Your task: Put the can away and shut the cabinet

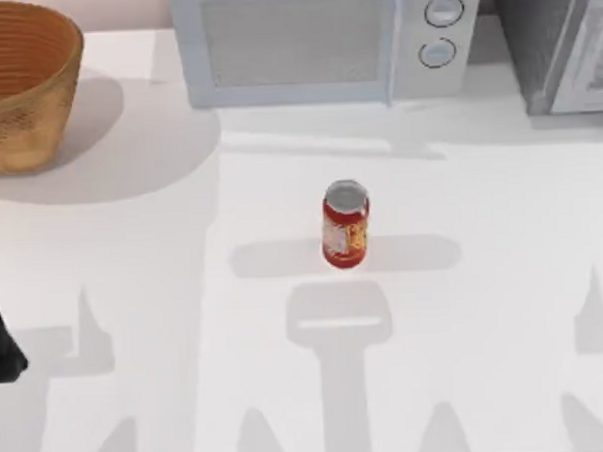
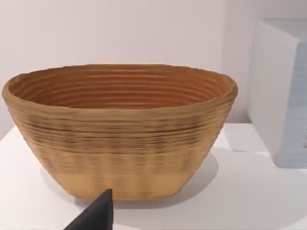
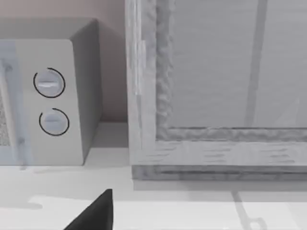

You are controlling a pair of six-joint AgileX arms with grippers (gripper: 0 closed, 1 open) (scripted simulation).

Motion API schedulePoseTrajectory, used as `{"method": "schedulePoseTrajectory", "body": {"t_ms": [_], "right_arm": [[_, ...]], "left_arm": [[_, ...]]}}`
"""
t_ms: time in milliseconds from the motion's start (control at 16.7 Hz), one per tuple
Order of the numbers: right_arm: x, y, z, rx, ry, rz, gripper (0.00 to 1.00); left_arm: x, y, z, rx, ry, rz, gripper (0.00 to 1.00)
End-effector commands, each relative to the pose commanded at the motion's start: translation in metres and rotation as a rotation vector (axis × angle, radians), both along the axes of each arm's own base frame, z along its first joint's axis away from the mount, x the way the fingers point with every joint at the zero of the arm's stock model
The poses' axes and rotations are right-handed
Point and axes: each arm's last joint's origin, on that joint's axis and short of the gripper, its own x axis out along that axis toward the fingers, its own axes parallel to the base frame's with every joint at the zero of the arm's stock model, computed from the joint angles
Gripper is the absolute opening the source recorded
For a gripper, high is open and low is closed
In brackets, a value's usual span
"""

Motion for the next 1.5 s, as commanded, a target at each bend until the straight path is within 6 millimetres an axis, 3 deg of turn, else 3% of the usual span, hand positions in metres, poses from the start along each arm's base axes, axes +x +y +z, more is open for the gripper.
{"method": "schedulePoseTrajectory", "body": {"t_ms": [180,540,780,1140,1500], "right_arm": [[0.0,0.0,0.002,-0.001,-0.008,0.0,1.0],[-0.007,0.004,0.052,-0.036,-0.227,0.0,1.0],[0.001,0.01,0.079,-0.029,-0.283,0.004,1.0],[0.039,0.032,0.105,0.011,-0.269,0.01,1.0],[0.094,0.081,0.106,0.047,-0.218,0.012,1.0]], "left_arm": [[0.0,0.0,0.0,0.0,0.0,0.0,1.0],[0.0,0.0,0.0,0.0,0.0,0.0,1.0],[0.0,0.0,0.0,0.0,0.0,0.0,1.0],[0.0,0.0,0.0,0.0,0.0,0.0,1.0],[0.0,0.0,0.0,0.0,0.0,0.0,1.0]]}}
